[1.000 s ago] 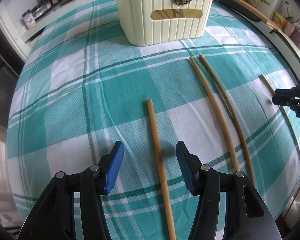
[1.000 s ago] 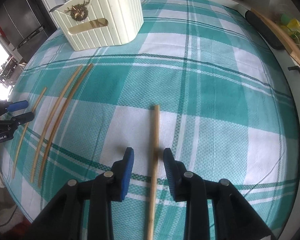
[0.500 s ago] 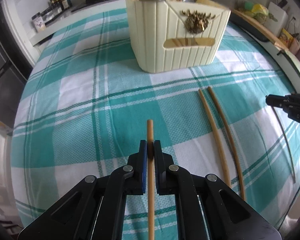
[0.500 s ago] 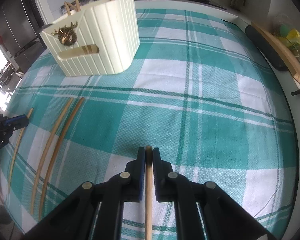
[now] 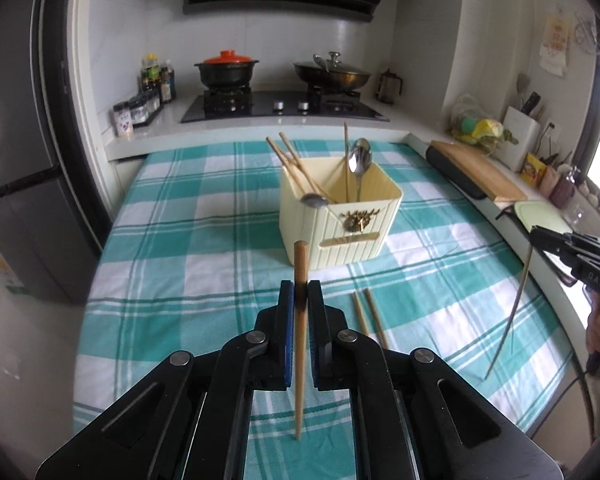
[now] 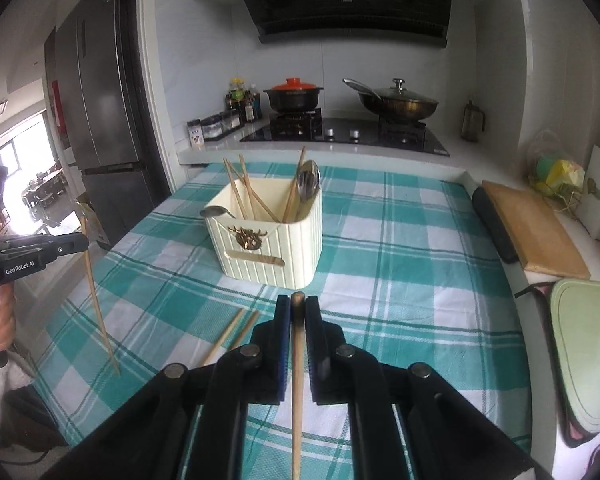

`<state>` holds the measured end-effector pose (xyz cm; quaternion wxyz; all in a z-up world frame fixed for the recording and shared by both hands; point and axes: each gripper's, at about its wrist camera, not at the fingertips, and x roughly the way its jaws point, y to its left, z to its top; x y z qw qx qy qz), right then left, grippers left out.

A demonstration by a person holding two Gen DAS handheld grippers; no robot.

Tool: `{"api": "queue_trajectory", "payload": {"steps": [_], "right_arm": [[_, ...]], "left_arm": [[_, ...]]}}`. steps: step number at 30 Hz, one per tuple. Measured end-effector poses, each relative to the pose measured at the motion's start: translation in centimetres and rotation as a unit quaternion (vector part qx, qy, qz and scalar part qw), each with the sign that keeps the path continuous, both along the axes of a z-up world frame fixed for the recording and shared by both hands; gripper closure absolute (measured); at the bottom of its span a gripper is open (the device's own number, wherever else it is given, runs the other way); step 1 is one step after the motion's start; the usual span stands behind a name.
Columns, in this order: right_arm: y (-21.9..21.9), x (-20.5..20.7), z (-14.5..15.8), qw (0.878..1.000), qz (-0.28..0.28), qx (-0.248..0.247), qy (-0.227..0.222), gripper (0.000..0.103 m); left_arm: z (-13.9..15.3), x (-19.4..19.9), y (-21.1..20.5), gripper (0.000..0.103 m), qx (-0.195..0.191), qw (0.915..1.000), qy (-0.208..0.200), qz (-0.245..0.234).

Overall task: Organize utensils
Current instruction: 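Carry both chopsticks upright into the cream holder and open both tools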

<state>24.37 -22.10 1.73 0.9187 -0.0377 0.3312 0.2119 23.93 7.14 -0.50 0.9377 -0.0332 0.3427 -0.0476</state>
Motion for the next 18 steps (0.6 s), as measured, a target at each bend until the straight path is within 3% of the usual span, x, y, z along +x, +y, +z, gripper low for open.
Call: {"api": "queue_trajectory", "payload": {"steps": [9, 18], "right_arm": [[1.3, -1.0, 4.3, 0.996, -0.001, 0.013, -0.086, 0.096], [3.0, 3.6, 10.0, 0.987, 0.002, 0.029, -0.160, 0.096]], "left_arm": [[4.2, -0.7, -0.3, 0.099, -0.020, 0.9986, -0.049, -0.003], [10.2, 2.2, 0.2, 0.099, -0.035, 0.9944, -0.099, -0.004]]}}
